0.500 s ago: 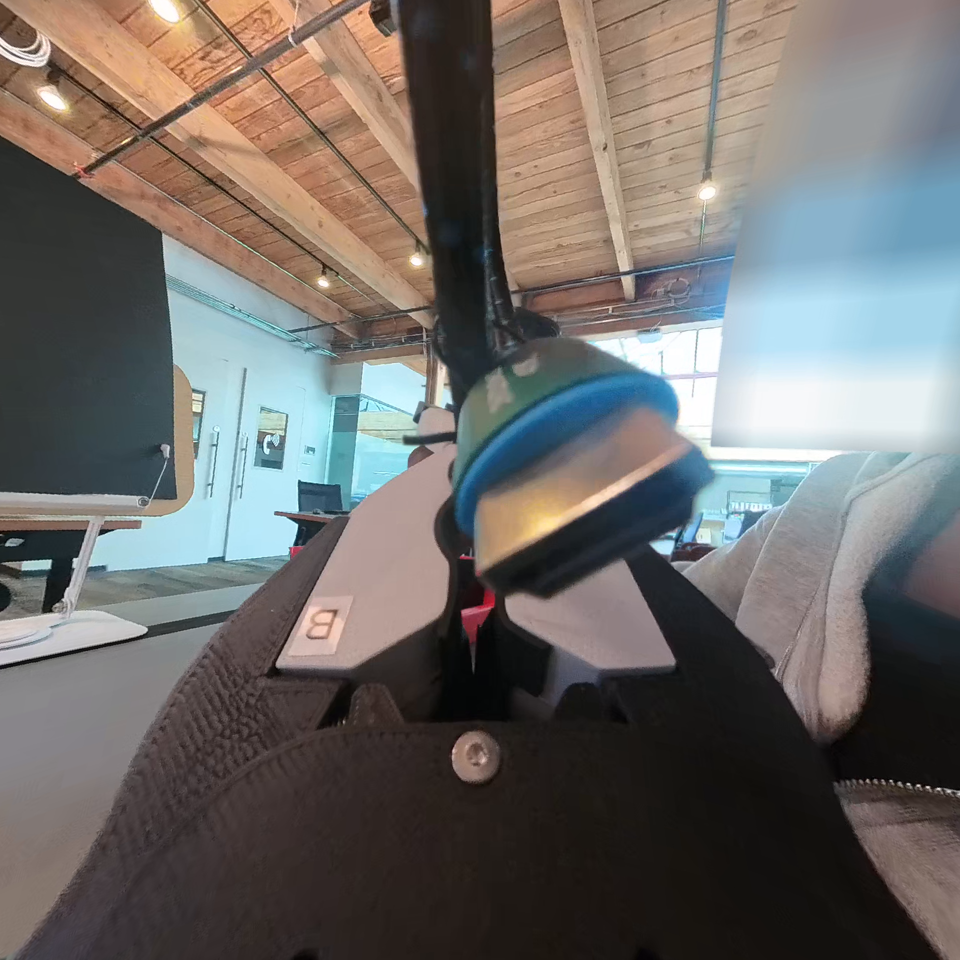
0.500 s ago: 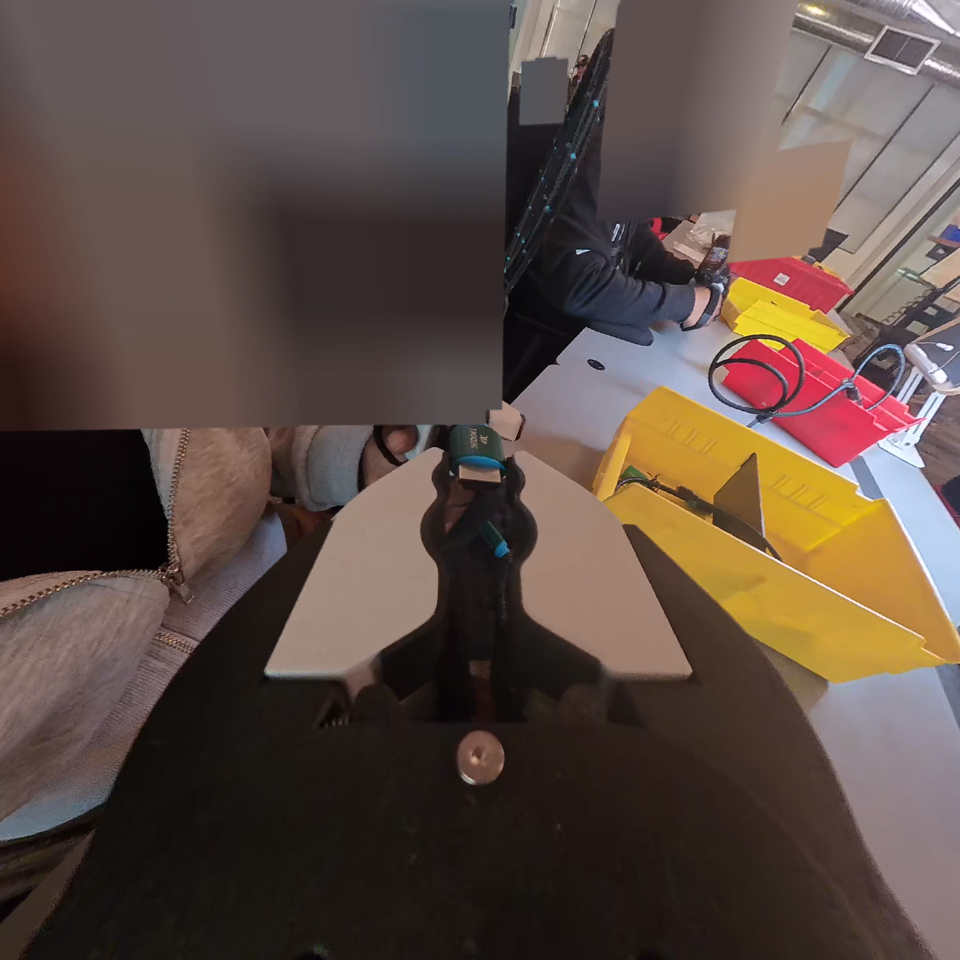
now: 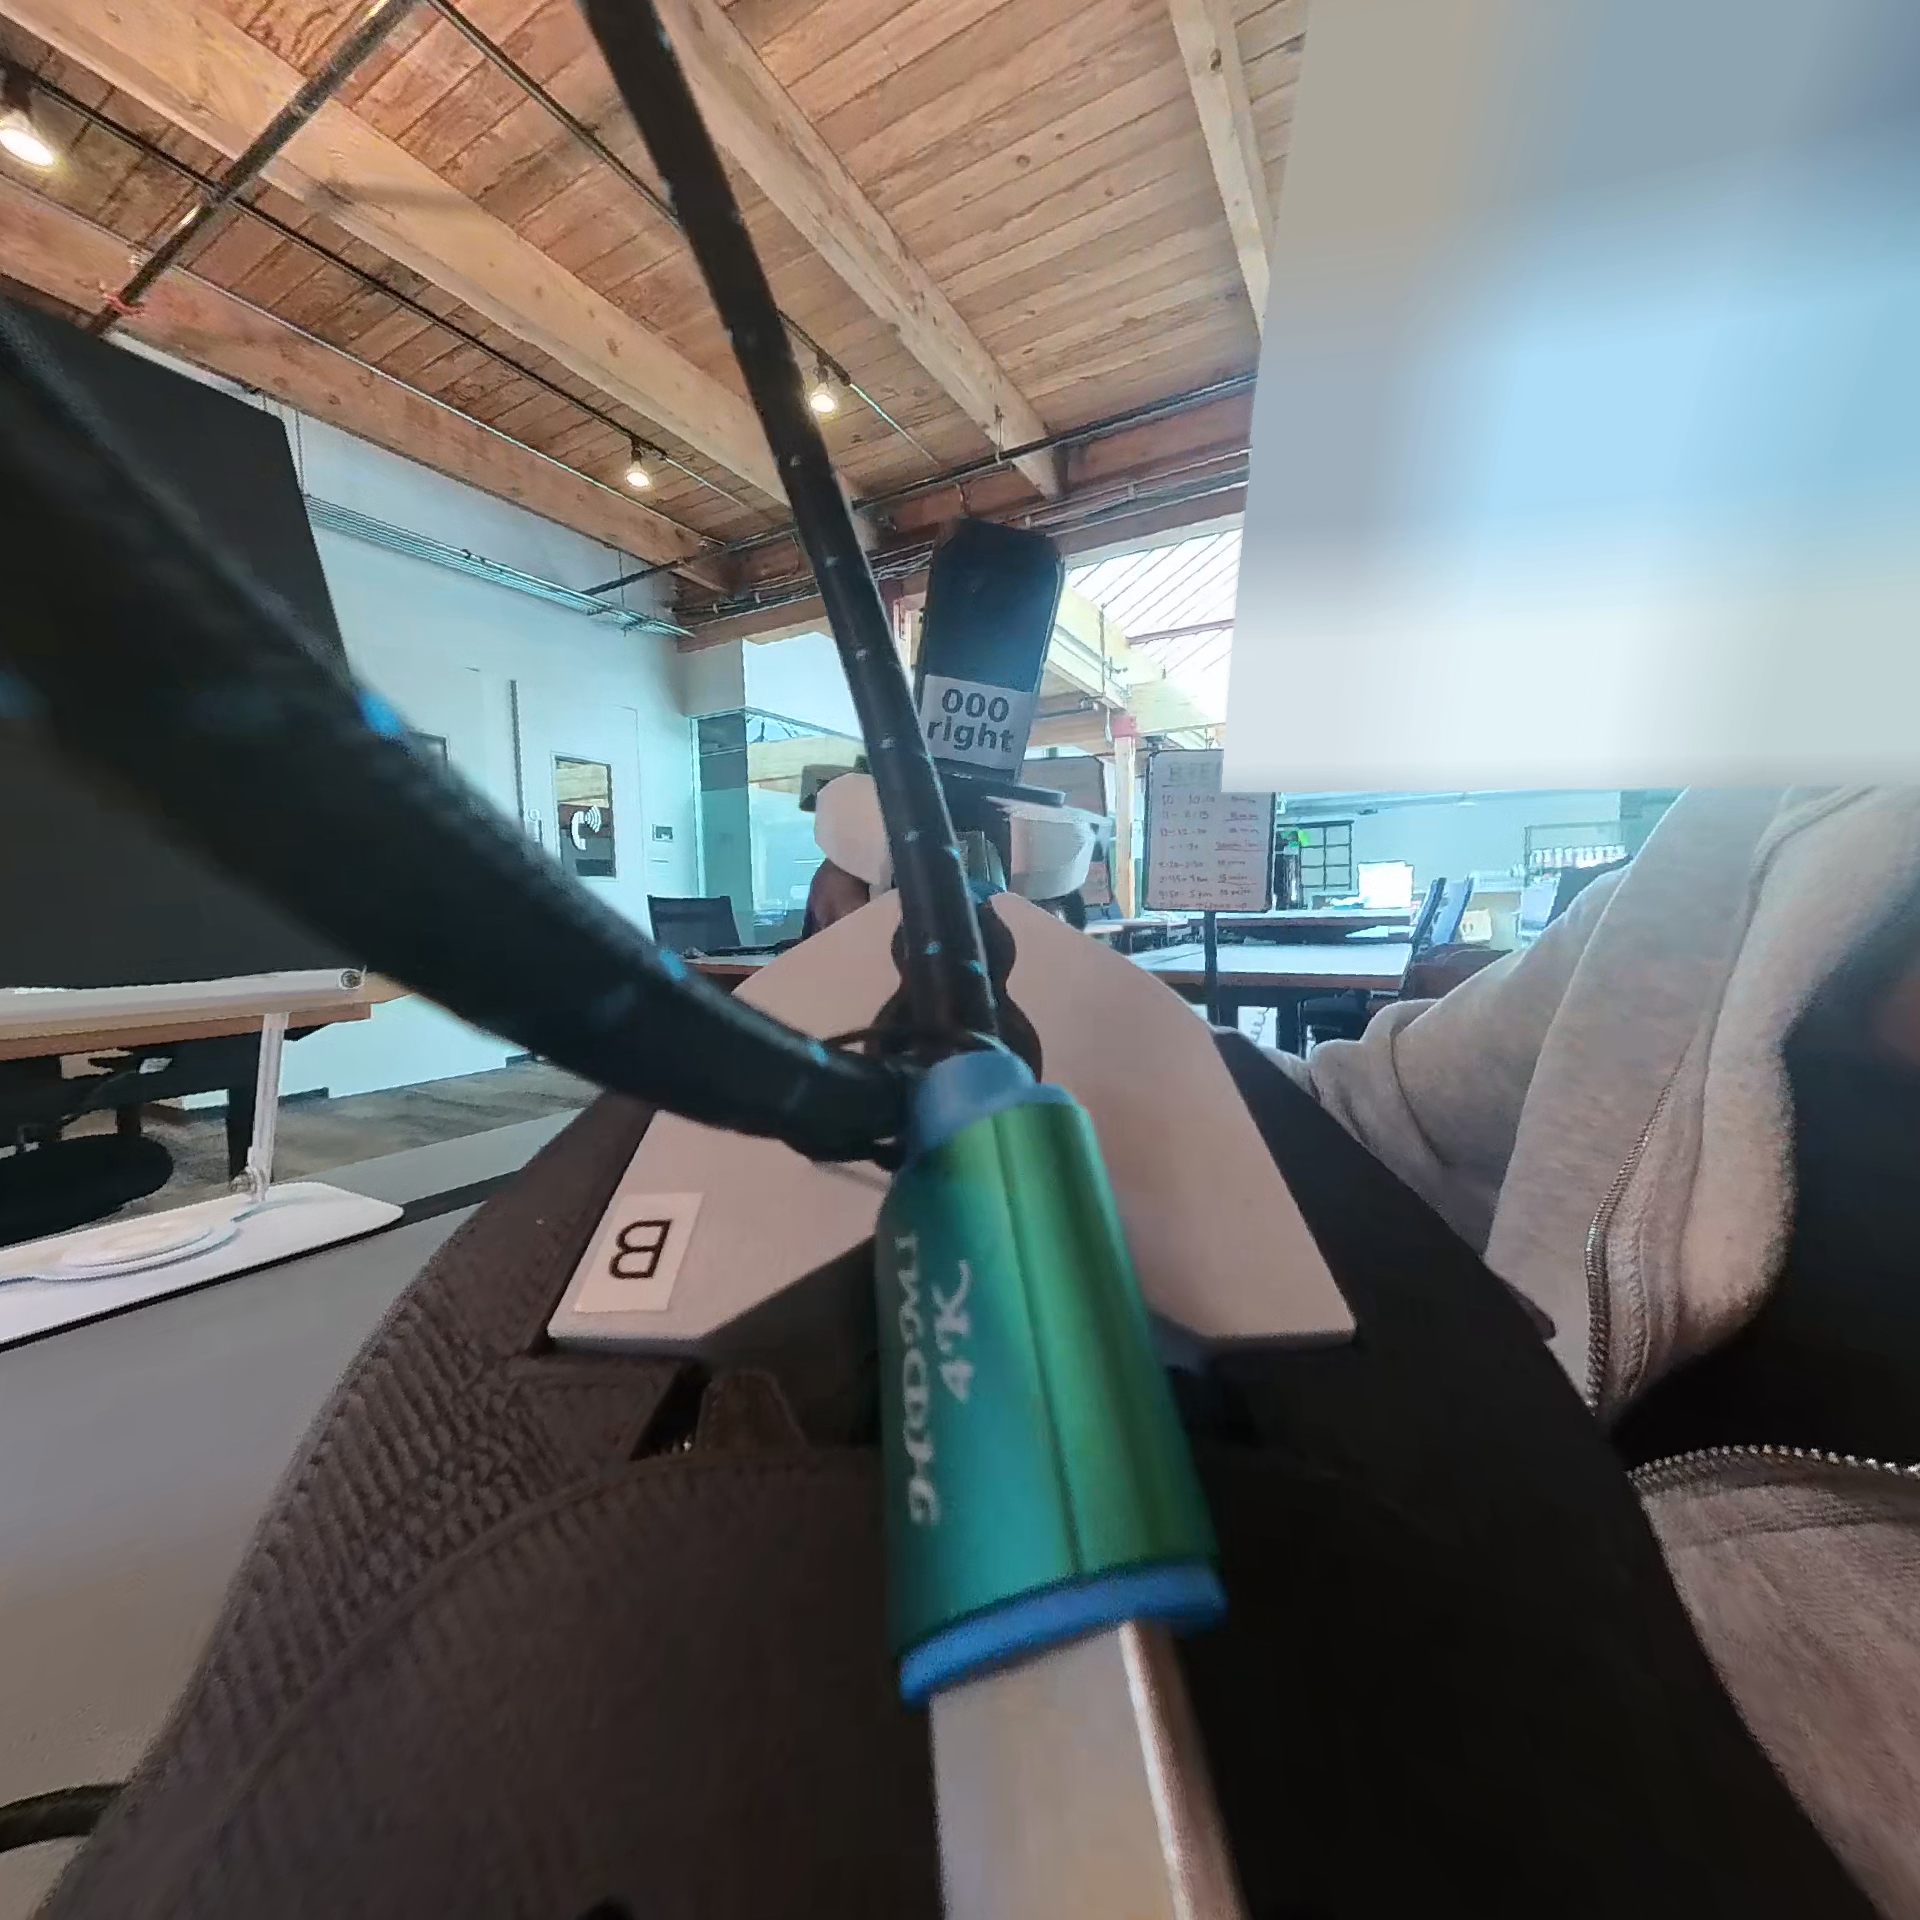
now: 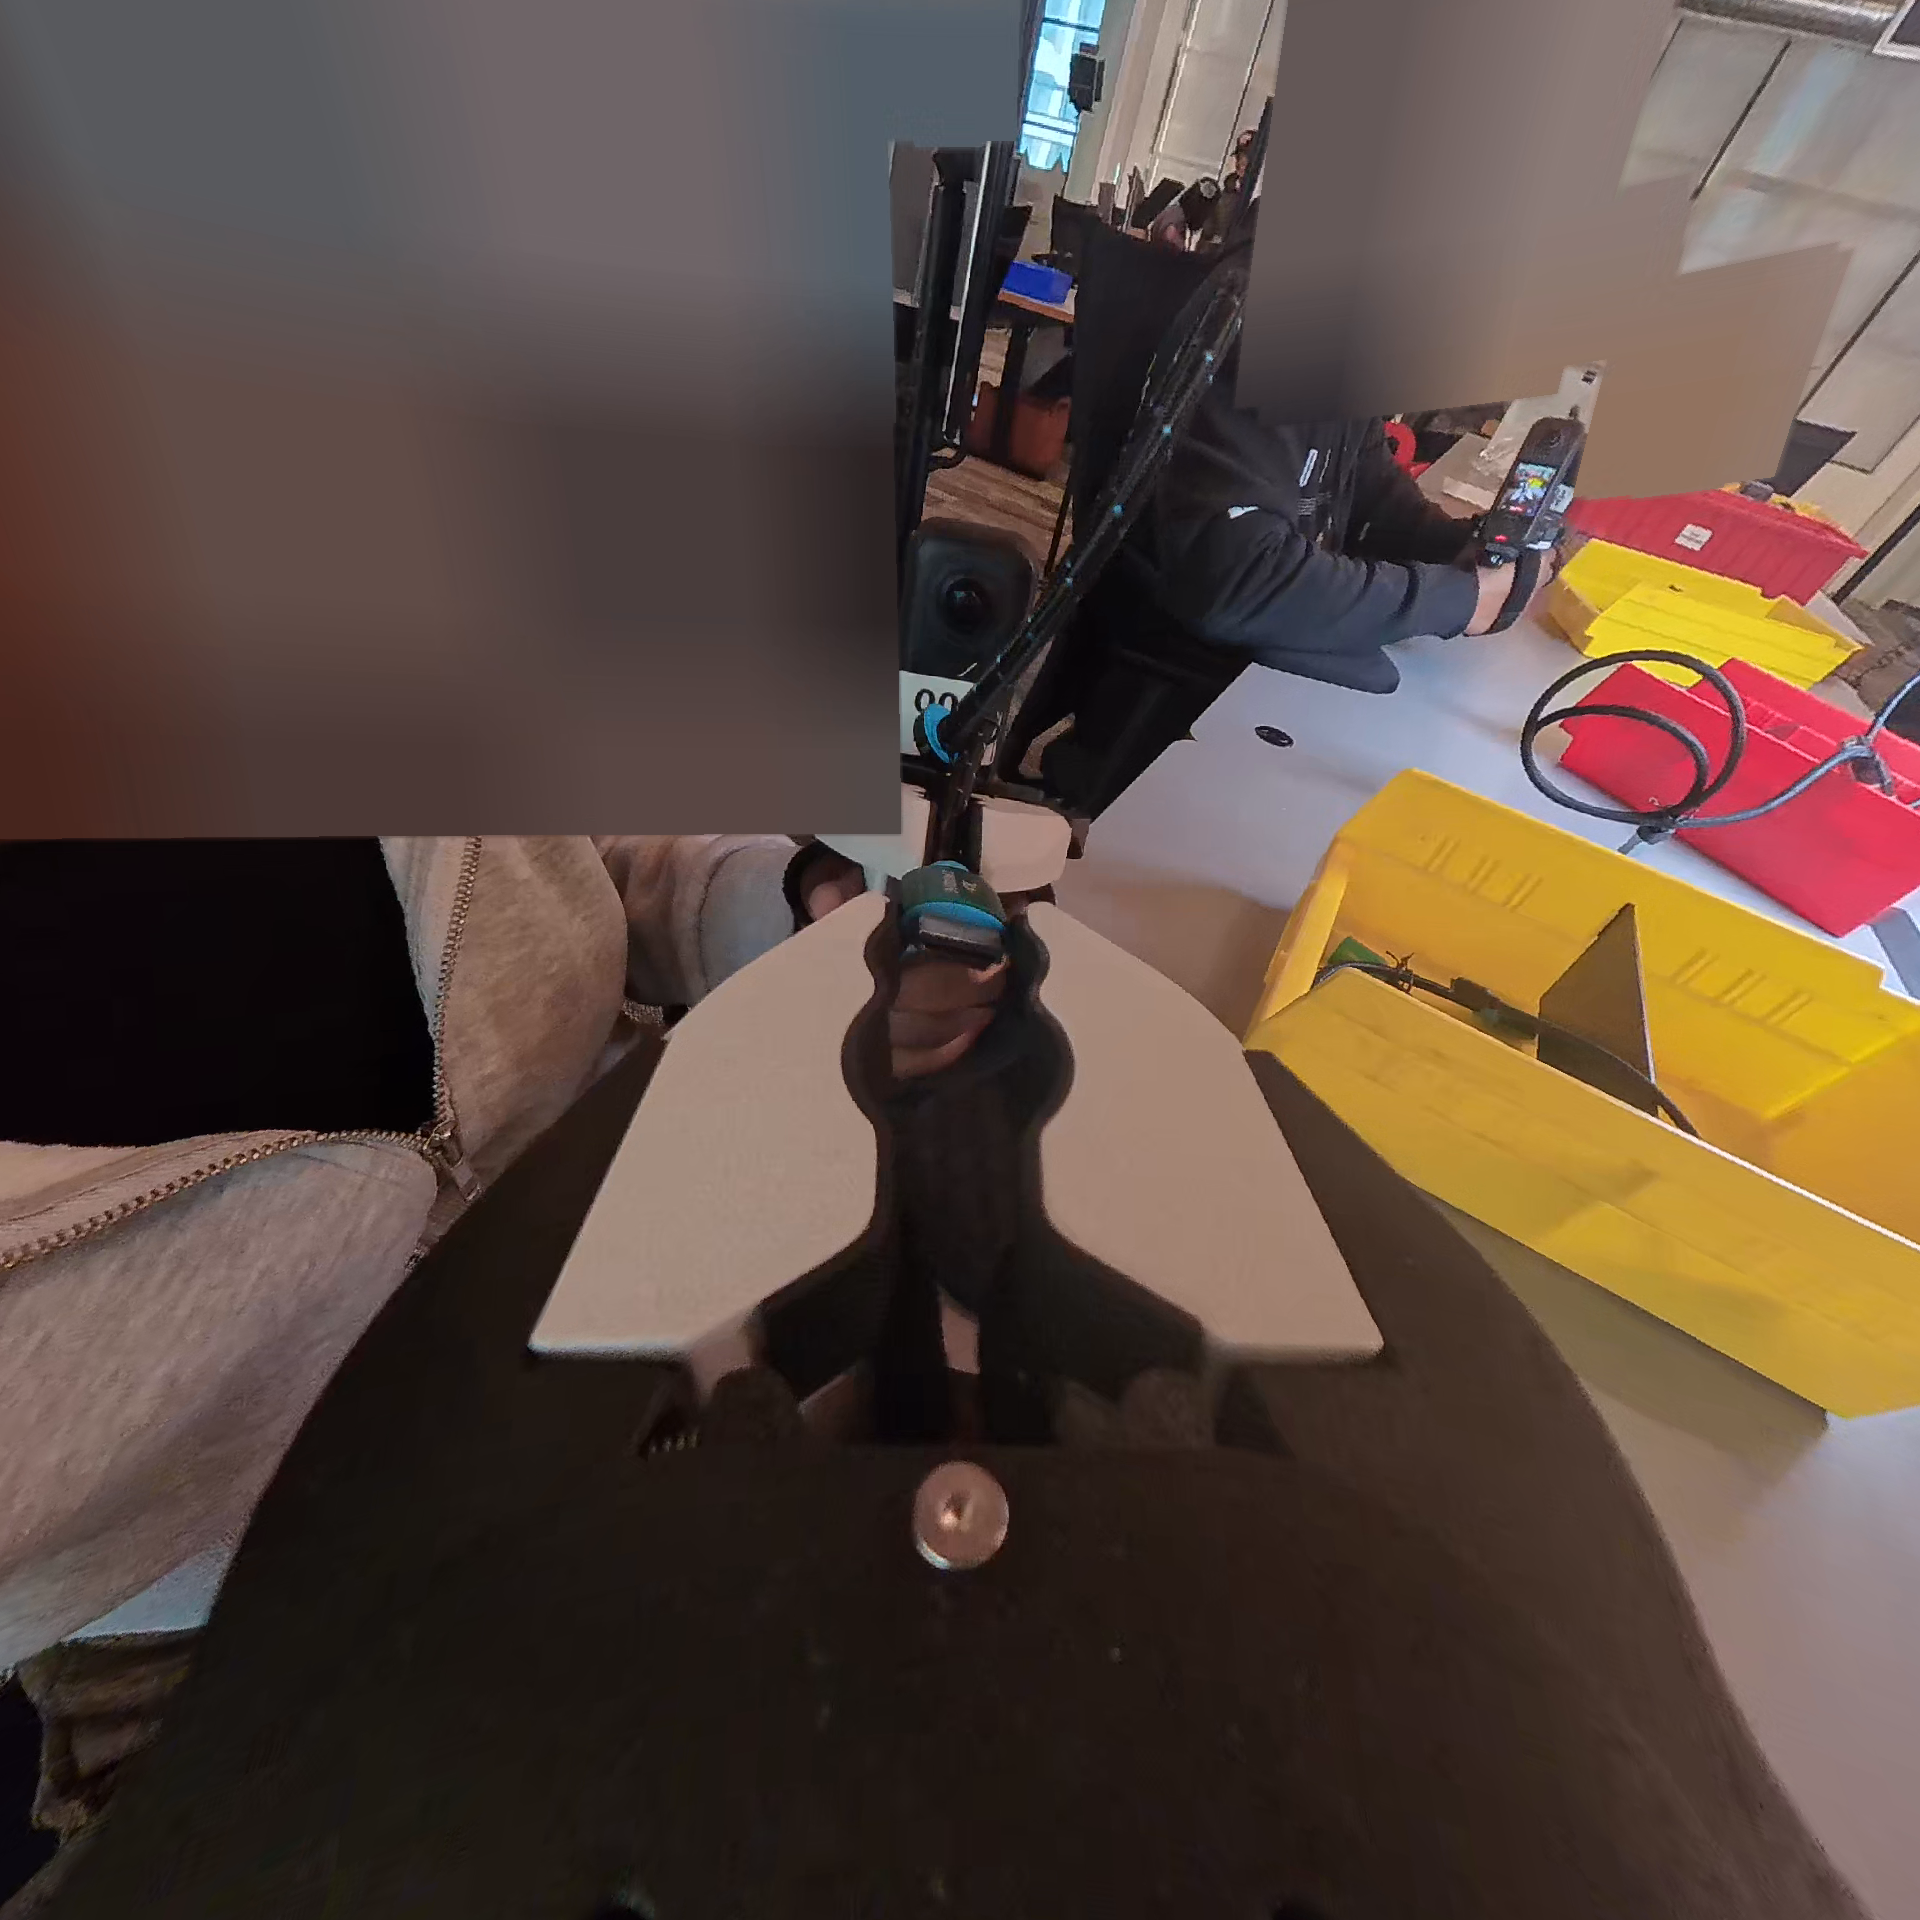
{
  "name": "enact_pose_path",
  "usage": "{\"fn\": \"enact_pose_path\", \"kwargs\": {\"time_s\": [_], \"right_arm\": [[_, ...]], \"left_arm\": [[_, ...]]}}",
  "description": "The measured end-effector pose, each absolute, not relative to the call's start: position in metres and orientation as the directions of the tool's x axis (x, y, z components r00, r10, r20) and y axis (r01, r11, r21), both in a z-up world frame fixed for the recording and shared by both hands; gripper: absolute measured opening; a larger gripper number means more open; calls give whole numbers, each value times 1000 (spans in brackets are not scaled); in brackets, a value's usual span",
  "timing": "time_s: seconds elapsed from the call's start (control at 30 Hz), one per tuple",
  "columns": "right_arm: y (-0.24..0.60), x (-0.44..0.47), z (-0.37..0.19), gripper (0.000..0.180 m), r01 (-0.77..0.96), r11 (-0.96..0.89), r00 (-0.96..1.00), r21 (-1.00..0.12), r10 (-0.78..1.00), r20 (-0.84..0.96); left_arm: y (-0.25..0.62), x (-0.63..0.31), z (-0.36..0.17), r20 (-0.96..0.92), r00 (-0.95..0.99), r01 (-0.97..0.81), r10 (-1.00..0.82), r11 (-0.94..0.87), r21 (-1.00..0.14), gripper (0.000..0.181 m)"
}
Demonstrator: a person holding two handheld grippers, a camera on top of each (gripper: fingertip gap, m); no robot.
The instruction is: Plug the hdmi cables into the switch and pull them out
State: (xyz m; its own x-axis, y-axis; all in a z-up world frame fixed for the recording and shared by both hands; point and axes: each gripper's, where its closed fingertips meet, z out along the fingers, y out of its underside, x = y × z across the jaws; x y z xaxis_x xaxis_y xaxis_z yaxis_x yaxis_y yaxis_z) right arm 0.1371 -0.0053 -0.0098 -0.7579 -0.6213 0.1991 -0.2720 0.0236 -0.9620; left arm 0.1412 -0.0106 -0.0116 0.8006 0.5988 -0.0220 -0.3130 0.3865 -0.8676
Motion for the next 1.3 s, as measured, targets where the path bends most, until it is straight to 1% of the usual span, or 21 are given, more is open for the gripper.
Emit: {"fn": "enact_pose_path", "kwargs": {"time_s": [0.03, 0.3, 0.4, 0.5, 0.67, 0.93, 1.13, 1.2, 1.3], "right_arm": [[-5, 137, -10, 20, -276, 20, -755, -961, -624, 204], [-5, 136, -13, 20, -291, 17, -748, -957, -628, 216], [-3, 141, -19, 20, -317, 24, -724, -948, -652, 226], [-4, 141, -13, 20, -298, 1, -729, -954, -646, 227], [-6, 141, -18, 20, -309, 16, -725, -951, -651, 225], [-8, 137, -18, 20, -328, 21, -736, -945, -632, 241], [-7, 136, -16, 20, -325, 12, -739, -946, -628, 246], [-6, 135, -13, 20, -320, 9, -738, -947, -630, 243], [-7, 137, -16, 20, -328, 16, -734, -944, -634, 244]], "left_arm": [[-10, 142, -12, -29, 799, -313, 601, 375, -872, 8], [-7, 144, -14, -61, 797, -313, 601, 324, -893, 15], [-8, 137, -17, -53, 771, -304, 634, 294, -906, 28], [-7, 144, -13, -62, 795, -309, 603, 316, -897, 14], [-4, 141, -17, -73, 783, -310, 617, 287, -907, 19], [-7, 137, -18, -58, 776, -301, 628, 288, -909, 19], [-10, 138, -17, -50, 777, -310, 627, 312, -898, 13], [-12, 139, -16, -44, 784, -310, 620, 329, -892, 12], [-7, 138, -18, -56, 781, -307, 621, 304, -902, 15]]}}
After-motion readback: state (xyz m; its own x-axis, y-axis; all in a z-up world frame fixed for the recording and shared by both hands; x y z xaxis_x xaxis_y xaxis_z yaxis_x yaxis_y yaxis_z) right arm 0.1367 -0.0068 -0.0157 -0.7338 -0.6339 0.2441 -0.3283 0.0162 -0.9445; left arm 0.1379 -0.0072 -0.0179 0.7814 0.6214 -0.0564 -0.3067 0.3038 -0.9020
